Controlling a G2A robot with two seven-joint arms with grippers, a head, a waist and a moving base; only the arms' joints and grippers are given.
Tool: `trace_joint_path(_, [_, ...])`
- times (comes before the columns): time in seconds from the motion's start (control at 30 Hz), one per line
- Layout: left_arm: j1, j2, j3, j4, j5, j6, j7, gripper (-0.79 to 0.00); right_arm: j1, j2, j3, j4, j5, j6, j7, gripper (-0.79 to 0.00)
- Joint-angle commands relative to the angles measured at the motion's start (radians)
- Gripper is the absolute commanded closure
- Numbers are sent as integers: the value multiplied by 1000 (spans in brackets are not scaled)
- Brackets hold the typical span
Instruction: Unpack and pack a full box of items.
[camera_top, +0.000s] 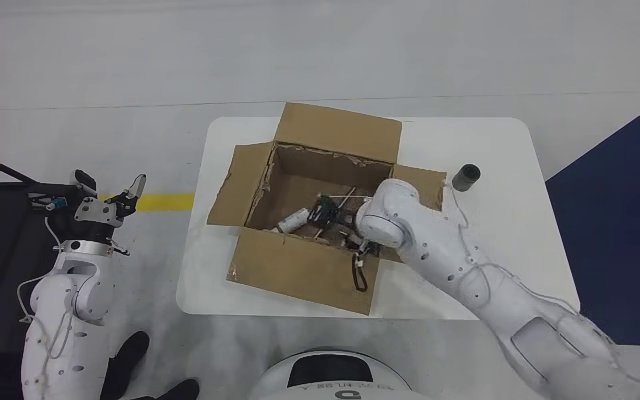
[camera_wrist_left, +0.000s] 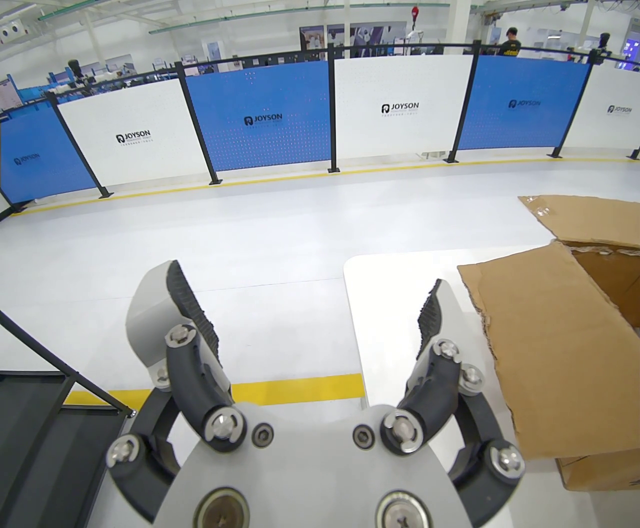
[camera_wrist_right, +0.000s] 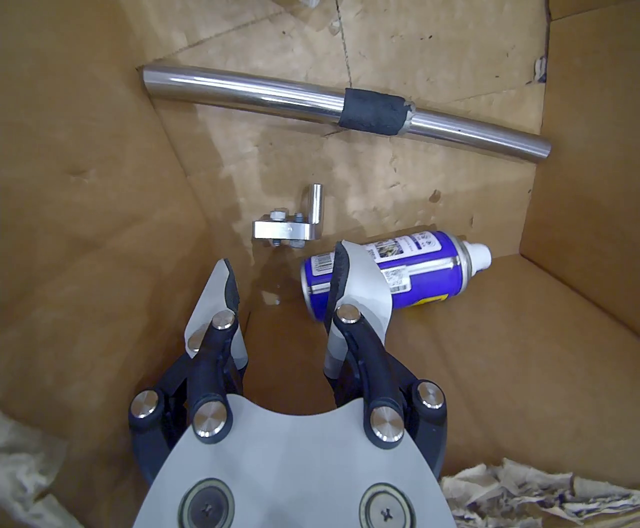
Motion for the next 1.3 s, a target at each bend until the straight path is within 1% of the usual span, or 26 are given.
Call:
trace_joint_path(0.0, [0,0,0,0,0,0,0,-785,24,-13,-24,30,-3,-2,-11,-542])
trace_joint_path(0.03, [0,0,0,0,0,0,0,-785,37,-20,-37,45,-5,-4,-13,-533])
trace_joint_path(0.07, [0,0,0,0,0,0,0,-785,48,-27,-49,57,-5,-9,-15,-545])
trace_joint_path(0.17, [0,0,0,0,0,0,0,-785,76,-46,-79,90,-6,-4,-22,-536])
trace_joint_path(0.23, [0,0,0,0,0,0,0,-785,90,-59,-98,109,-6,-1,-17,-570])
trace_joint_path(0.37, [0,0,0,0,0,0,0,-785,116,-83,-134,152,1,-3,-3,-613])
trace_joint_path(0.43, [0,0,0,0,0,0,0,-785,128,-95,-150,171,1,-2,-3,-606])
trace_joint_path(0.53, [0,0,0,0,0,0,0,-785,144,-112,-167,192,-2,2,-11,-582])
trace_joint_path(0.63, [0,0,0,0,0,0,0,-785,158,-128,-185,217,-14,12,-14,-511])
trace_joint_path(0.67, [0,0,0,0,0,0,0,-785,163,-134,-191,228,-17,14,-14,-502])
trace_joint_path(0.73, [0,0,0,0,0,0,0,-785,172,-146,-203,250,-21,22,-11,-431])
trace_joint_path(0.77, [0,0,0,0,0,0,0,-785,176,-152,-209,260,-21,24,-10,-425])
trace_joint_path(0.8, [0,0,0,0,0,0,0,-785,180,-158,-214,271,-21,27,-7,-388])
trace_joint_path(0.87, [0,0,0,0,0,0,0,-785,188,-169,-220,287,-18,31,-6,-372])
trace_joint_path(0.97, [0,0,0,0,0,0,0,-785,196,-180,-222,305,-15,35,-11,-308])
trace_joint_path(1.1, [0,0,0,0,0,0,0,-785,200,-188,-216,317,-19,44,-18,-252])
trace_joint_path(1.13, [0,0,0,0,0,0,0,-785,200,-189,-213,319,-20,47,-19,-225])
trace_joint_path(1.2, [0,0,0,0,0,0,0,-785,200,-191,-207,320,-23,53,-22,-219])
trace_joint_path(1.27, [0,0,0,0,0,0,0,-785,204,-190,-196,318,-21,51,-20,-234])
